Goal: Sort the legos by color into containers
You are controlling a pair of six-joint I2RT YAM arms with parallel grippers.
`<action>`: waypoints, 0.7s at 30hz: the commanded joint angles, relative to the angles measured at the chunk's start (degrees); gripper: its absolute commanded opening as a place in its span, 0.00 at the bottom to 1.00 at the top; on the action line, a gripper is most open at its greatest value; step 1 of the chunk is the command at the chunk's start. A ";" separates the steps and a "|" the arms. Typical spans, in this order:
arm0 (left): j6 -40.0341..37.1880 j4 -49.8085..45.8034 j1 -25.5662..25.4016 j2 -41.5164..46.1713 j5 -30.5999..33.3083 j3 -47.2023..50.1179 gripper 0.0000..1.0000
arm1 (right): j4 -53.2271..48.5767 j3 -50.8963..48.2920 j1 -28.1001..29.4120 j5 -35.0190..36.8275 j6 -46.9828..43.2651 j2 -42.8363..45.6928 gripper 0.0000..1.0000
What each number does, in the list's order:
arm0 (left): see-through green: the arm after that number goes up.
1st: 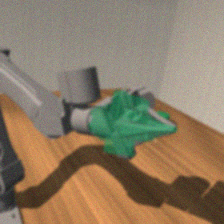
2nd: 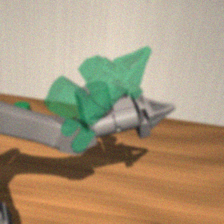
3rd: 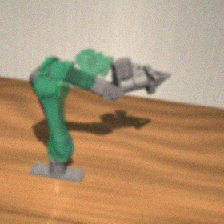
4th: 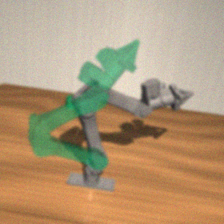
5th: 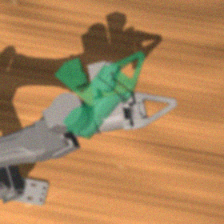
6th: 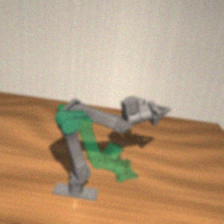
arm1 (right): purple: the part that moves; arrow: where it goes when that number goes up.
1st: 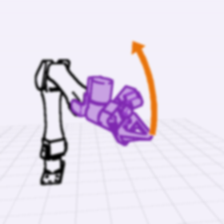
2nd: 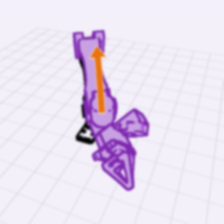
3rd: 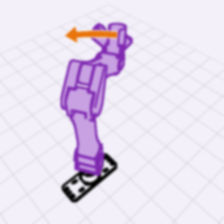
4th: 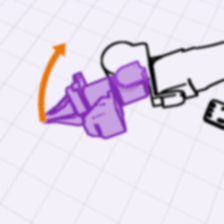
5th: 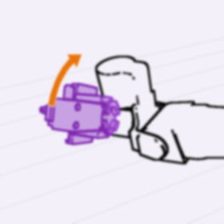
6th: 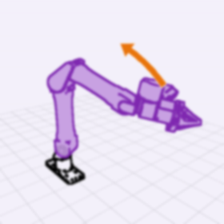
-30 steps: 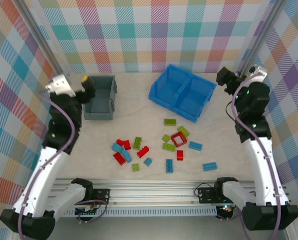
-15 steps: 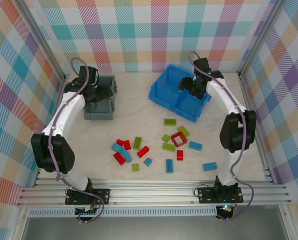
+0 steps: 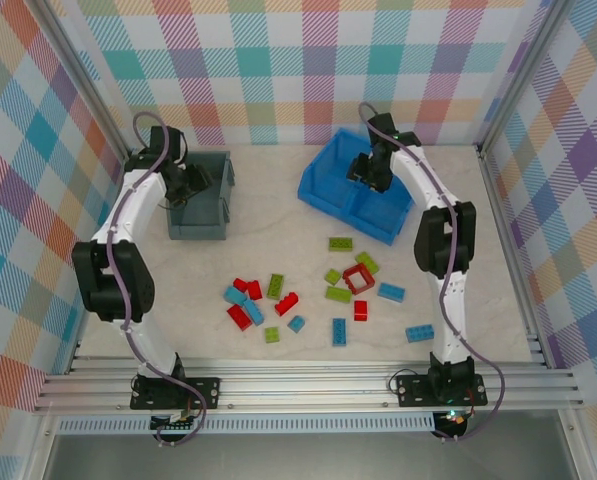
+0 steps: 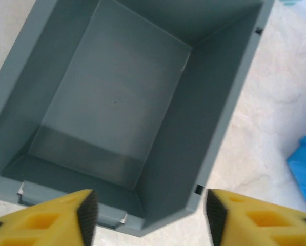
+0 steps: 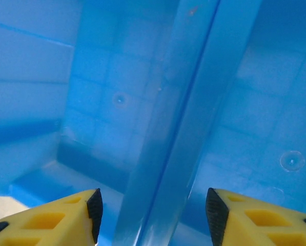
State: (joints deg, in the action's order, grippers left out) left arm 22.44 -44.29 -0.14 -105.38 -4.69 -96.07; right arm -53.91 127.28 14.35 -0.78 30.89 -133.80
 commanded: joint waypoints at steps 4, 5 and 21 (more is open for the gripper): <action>-0.65 -3.01 1.17 -7.06 -4.29 -5.84 0.40 | -5.64 5.77 0.83 2.47 -4.56 -2.52 0.40; -0.68 -3.15 1.20 -7.91 -4.81 -6.23 0.36 | -5.64 5.81 1.09 2.53 -5.66 -2.39 0.38; -0.25 0.10 -6.52 -16.94 -12.24 -10.12 0.25 | -3.76 5.85 7.60 1.89 -9.10 -0.85 0.25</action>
State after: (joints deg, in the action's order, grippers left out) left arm 21.89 -44.47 -4.64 -121.51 -14.44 -104.75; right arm -58.54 131.66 21.06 5.54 21.52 -136.22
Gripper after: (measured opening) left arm 0.248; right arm 0.268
